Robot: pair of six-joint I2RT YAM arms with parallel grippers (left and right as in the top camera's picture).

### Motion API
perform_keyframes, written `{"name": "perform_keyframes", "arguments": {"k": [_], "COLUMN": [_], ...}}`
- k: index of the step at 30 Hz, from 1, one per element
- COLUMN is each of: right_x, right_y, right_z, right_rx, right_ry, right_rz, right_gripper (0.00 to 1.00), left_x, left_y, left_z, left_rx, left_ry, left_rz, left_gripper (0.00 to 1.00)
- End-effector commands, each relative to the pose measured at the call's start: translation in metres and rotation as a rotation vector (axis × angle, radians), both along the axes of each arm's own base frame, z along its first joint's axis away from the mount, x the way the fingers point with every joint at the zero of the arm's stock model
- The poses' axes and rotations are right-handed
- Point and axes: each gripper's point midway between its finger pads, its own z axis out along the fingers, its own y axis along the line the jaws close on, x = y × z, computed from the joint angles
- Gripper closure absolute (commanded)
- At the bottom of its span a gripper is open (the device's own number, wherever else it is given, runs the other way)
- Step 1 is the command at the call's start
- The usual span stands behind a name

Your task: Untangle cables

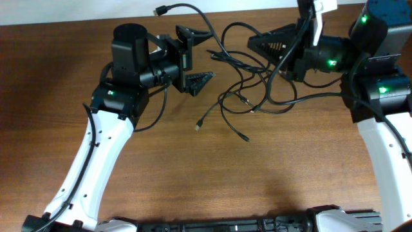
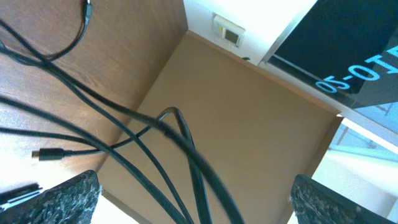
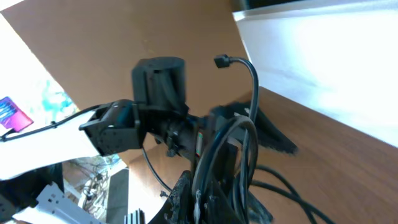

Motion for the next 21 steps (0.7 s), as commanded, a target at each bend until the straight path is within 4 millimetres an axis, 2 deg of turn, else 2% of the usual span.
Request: {"name": "perform_keyframes", "arguments": {"k": [1, 7, 8, 9, 10, 11, 17, 21], "right_x": [-0.012, -0.013, -0.013, -0.014, -0.016, -0.017, -0.019, -0.021], "right_y": [0.01, 0.01, 0.011, 0.012, 0.015, 0.016, 0.019, 0.019], "right_z": [0.009, 0.009, 0.009, 0.009, 0.009, 0.009, 0.004, -0.003], "right_rx": [0.002, -0.001, -0.001, -0.001, -0.001, 0.0, -0.004, -0.01], "right_ry": [-0.059, -0.069, -0.067, -0.067, -0.066, -0.066, -0.028, 0.02], "right_rz": [0.051, 0.056, 0.059, 0.064, 0.071, 0.077, 0.086, 0.086], "right_gripper": [0.96, 0.96, 0.96, 0.96, 0.96, 0.96, 0.96, 0.96], "left_x": [-0.015, -0.023, -0.023, -0.023, -0.023, -0.023, -0.022, -0.013], "left_y": [-0.013, -0.024, -0.024, -0.025, -0.025, -0.025, -0.025, -0.02], "left_z": [0.013, 0.021, 0.022, 0.022, 0.022, 0.022, 0.022, 0.02], "left_rx": [-0.021, -0.045, -0.046, -0.046, -0.046, -0.046, -0.046, -0.008], "left_ry": [-0.019, -0.051, -0.055, -0.055, -0.055, -0.055, -0.059, -0.103], "left_rz": [-0.049, -0.103, -0.103, -0.103, -0.104, -0.104, -0.102, -0.056], "left_gripper": [0.01, 0.01, 0.05, 0.16, 0.33, 0.41, 0.69, 1.0]}}
